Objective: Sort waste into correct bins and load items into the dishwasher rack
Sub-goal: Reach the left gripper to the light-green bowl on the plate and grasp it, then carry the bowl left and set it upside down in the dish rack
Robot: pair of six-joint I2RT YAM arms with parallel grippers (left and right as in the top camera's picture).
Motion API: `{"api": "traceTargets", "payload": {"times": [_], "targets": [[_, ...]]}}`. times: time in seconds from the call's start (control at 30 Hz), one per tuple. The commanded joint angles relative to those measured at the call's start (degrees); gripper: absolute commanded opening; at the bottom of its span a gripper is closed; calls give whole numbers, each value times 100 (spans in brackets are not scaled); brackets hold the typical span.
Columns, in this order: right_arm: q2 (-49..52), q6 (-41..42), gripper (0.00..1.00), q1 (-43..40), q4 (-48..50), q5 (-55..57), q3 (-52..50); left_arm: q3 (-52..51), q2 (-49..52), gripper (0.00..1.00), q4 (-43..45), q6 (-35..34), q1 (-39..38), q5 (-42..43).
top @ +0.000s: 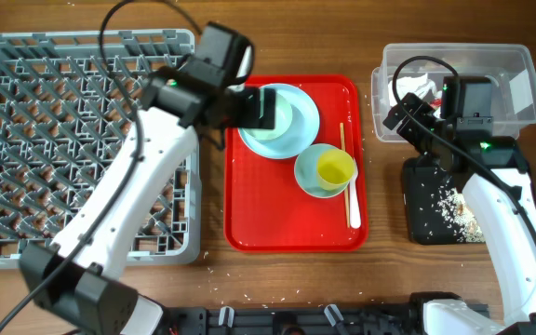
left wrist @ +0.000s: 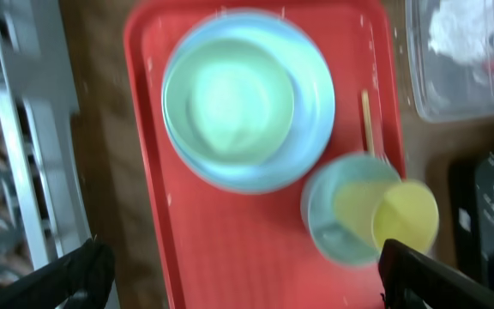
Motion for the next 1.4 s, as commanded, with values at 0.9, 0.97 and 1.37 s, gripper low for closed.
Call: {"api": "traceTargets", "payload": {"times": [0.9, 0.97, 1.37], "targets": [[24, 37, 100, -20, 22, 52, -2, 79, 2780, 24, 1989, 116, -1145, -1241], [24, 39, 100, -20, 22, 52, -2, 79, 2778, 18, 2011, 116, -1145, -1241], [24, 37, 100, -20, 24, 52, -2, 81, 1998, 4, 1823, 114, -1126, -1027]]}}
